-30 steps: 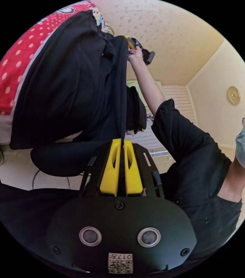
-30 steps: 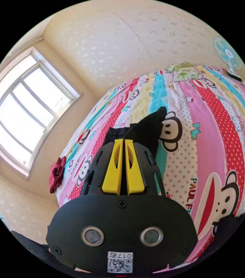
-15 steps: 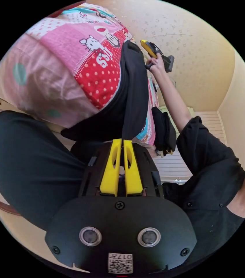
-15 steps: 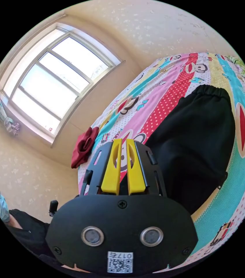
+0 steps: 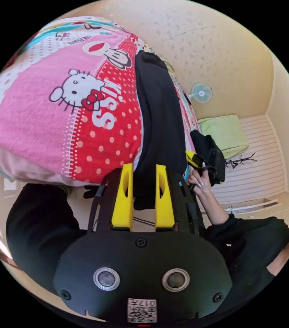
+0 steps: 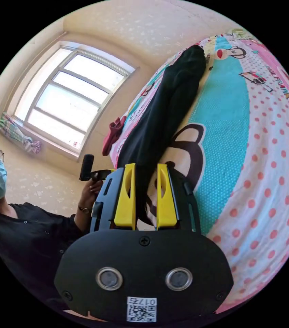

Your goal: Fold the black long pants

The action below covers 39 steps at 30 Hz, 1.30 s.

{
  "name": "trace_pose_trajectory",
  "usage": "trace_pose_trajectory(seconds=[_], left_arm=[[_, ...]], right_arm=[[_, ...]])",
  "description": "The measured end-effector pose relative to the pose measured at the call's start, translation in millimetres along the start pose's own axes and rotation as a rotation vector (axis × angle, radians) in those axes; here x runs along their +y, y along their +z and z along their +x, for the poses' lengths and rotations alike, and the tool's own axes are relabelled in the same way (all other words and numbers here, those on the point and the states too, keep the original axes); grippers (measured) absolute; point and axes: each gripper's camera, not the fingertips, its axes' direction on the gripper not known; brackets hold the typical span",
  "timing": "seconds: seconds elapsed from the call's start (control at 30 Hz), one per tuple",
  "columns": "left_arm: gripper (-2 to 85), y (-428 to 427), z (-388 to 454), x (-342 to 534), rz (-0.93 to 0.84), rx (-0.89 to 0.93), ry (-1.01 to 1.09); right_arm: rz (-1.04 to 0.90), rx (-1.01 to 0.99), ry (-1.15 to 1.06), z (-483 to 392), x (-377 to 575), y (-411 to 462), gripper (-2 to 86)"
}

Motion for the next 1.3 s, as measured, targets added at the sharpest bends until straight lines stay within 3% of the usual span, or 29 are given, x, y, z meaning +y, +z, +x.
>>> trace_pose_trajectory(seconds=[0.1,0.33,0.47,0.63,0.87,1.0,1.17,1.23,1.3], left_arm=[[4.8,8,5,-1,-0.029,-0.012,-0.008],[4.0,-8,39,41,-0.100,0.169,0.110],[2.0,33,-1,59,-0.193,0.076,-0.111],[2.0,14,1,70,0.032,0.280,-0.014],[4.2,31,33,73,0.105,0.064,0.170],[4.7,42,30,79,0.087,0.085,0.210],[4.8,39,12,69,0.137,0.181,0.197],[5.1,38,8,66,0.159,0.192,0.193],[5.7,40,3,64,0.166,0.201,0.182]], right_arm=[[-0.139,-0.126,0.020,-3,5,19,4.7],[-0.211,0.052,-0.182,-78,5,-36,3.2],[-0.357,0.201,0.028,-43,8,-18,4.2],[-0.043,0.044,0.053,-43,-39,-68,7.2],[0.145,0.018,0.323,15,-157,-42,9.4],[0.175,-0.080,0.416,39,-182,-13,5.1],[0.298,0.046,0.402,24,-211,-37,1.7],[0.339,0.198,0.366,10,-226,-62,1.5],[0.269,0.243,0.349,13,-246,-63,1.5]])
